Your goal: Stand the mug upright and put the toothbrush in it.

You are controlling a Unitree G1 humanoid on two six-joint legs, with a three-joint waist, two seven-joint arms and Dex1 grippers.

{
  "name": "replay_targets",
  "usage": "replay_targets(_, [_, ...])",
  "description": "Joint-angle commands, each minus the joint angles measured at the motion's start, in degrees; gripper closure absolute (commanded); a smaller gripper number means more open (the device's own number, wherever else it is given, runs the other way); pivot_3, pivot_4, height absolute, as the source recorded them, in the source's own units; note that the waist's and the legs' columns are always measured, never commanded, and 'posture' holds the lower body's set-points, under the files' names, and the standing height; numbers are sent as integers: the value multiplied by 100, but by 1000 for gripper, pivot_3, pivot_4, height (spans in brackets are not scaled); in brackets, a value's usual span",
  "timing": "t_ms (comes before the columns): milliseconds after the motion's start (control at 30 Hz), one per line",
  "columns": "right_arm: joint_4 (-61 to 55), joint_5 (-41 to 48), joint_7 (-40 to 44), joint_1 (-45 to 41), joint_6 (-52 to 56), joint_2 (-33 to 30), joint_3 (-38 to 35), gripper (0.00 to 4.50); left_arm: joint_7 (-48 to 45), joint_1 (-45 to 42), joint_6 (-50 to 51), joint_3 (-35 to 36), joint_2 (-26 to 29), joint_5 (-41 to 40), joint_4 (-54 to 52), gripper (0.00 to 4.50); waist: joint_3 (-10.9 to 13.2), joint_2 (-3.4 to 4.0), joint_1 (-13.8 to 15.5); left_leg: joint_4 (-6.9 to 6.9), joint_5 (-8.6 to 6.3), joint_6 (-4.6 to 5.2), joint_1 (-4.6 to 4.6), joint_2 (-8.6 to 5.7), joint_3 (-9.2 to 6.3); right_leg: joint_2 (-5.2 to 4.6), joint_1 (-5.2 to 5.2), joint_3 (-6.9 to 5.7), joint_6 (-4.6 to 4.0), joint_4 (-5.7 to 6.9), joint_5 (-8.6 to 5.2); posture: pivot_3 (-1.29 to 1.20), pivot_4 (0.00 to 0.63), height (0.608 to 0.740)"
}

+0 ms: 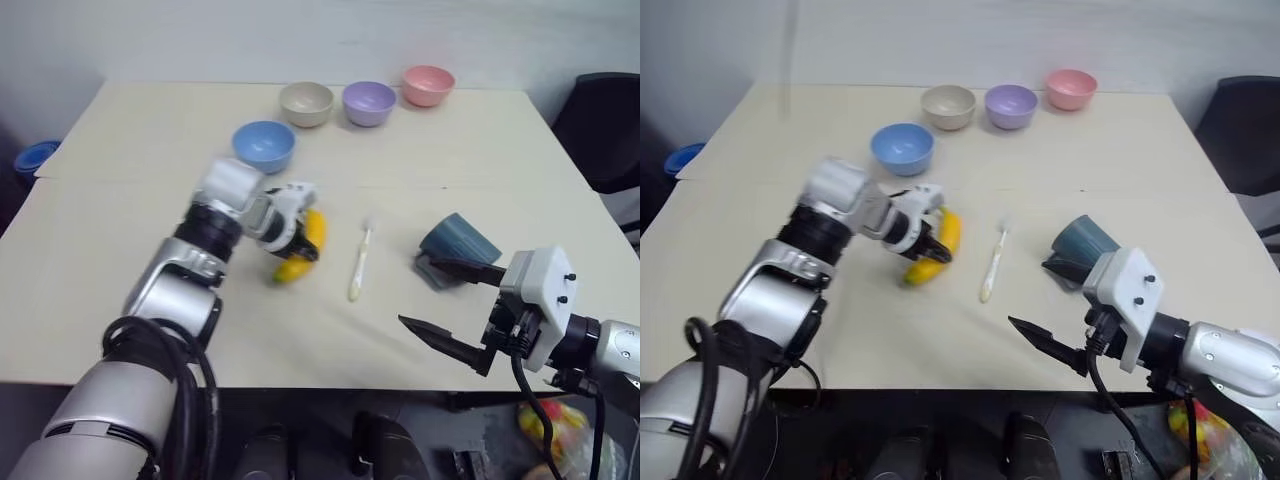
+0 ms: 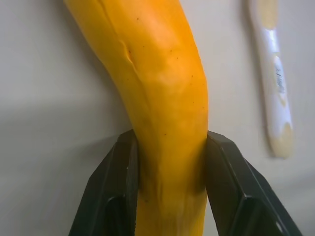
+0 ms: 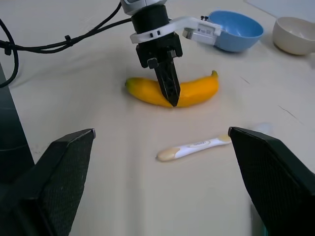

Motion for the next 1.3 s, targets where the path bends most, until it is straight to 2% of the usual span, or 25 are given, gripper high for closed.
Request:
replay_targets(33, [206, -47, 210, -354, -171, -9, 325, 0, 347, 295, 189, 702, 828, 254, -512, 2998, 0, 0, -30, -3, 0, -2, 0, 0, 0, 1, -2, -4, -4, 2, -2, 0, 150, 740])
replay_targets(267, [940, -430, 856, -1354, -360, 90, 1316, 0, 685, 1676, 504, 2202, 2601, 371, -1429, 2998, 13, -15, -107, -9, -2, -7, -10, -4, -3, 3, -16, -6, -8, -4, -5, 0, 150, 740])
replay_targets(367, [1236, -529, 1118, -1738, -420, 161, 1578, 0, 689, 2303, 163, 2544, 3085, 423, -1536, 2998, 15, -18, -42, -3, -3, -7, -12, -5, -12, 0, -11, -9, -7, -5, -5, 0, 150, 740])
replay_targets(433, [1452, -616, 1323, -2017, -442, 230, 1800, 0, 777, 2688, -88, 2972, 3282, 471, -1234, 2998, 15, -18, 7, 3, -4, -9, -11, -5, -12, -1, -8, -7, -7, -3, -5, 0, 150, 740])
replay_targets(467, [1566, -690, 1431, -2160, -455, 271, 1934, 0, 808, 2881, -289, 3202, 3326, 473, -1056, 2998, 15, -18, 12, 6, -4, -10, -10, -4, -11, -2, -7, -8, -7, -2, -5, 0, 150, 740])
replay_targets(533, [1708, -788, 1584, -2332, -475, 317, 2079, 0, 931, 3034, -502, 3649, 3253, 426, -893, 2283, 15, -18, 5, 6, -5, -11, -3, -4, -9, -3, -3, -6, -7, 0, -5, 0, 150, 740])
replay_targets(567, [1749, -821, 1637, -2370, -487, 330, 2103, 0, 970, 3053, -553, 3781, 3206, 406, -885, 2102, 15, -18, 12, 6, -5, -12, 1, -3, -8, -4, -3, -6, -7, 6, -5, 0, 150, 740])
replay_targets(700, [1837, -891, 1750, -2435, -466, 370, 2096, 0, 943, 3223, -684, 3882, 3149, 330, -1231, 931, 15, -18, 19, 5, -7, -15, -4, -2, -8, -4, -6, -10, -8, 7, -5, 0, 150, 740])
replay_targets(800, [1813, -961, 1781, -2359, -433, 346, 2053, 0, 845, 3527, -612, 4022, 3331, 251, -1713, 60, 15, -18, 5, 4, -8, -17, -4, -3, -5, -5, -8, -10, -8, 6, -5, 0, 150, 740])
replay_targets(933, [1704, -1023, 1650, -2038, -346, 265, 1826, 0, 563, 3981, -475, 4599, 3744, 27, -2342, 21, 16, -23, -31, 1, -13, -27, -7, 5, -1, 1, -17, -10, -12, 6, -7, 0, 150, 740])
replay_targets(1033, [1557, -977, 1500, -1678, -224, 216, 1569, 0, -481, 4732, -1245, 5104, 4227, -361, -3144, 21, 18, -25, -78, -4, -17, -32, -15, 8, 2, 0, -34, -12, -17, 8, -10, 0, 150, 740])
replay_targets(1100, [1474, -988, 1166, -1550, -42, 298, 1508, 0, -1624, 4803, -2627, 5961, 3963, -1037, -3823, 21, 19, -23, -101, -4, -18, -35, -19, 8, 4, -6, -42, -12, -22, 7, -13, 0, 150, 740])
replay_targets(1133, [1448, -980, 1017, -1515, 49, 342, 1497, 0, -1944, 4739, -2958, 6263, 3800, -1370, -4070, 21, 19, -23, -72, -4, -19, -35, -20, 8, 7, -12, -45, -12, -25, 10, -14, 0, 150, 740])
replay_targets(1167, [1386, -1011, 863, -1477, 116, 384, 1518, 0, -2135, 4562, -2818, 6438, 3663, -1823, -4222, 21, 19, -23, -31, 5, -20, -37, -25, 11, -2, -18, -44, -19, -29, 10, -17, 0, 150, 740])
replay_targets(1233, [1260, -1029, 380, -1403, 383, 491, 1490, 0, -2375, 4525, -2697, 6146, 3536, -2286, -4608, 21, 19, -22, -14, 18, -21, -40, -25, 11, -6, -57, -41, -14, -30, -1, -17, 0, 150, 740])
replay_targets(1300, [1142, -1017, -124, -1342, 678, 620, 1399, 0, -2567, 4635, -2786, 5676, 3446, -2519, -5049, 21, 27, 5, 7, 10, -21, -40, -4, 7, -3, -55, -22, -15, -30, 5, -17, 0, 150, 740])
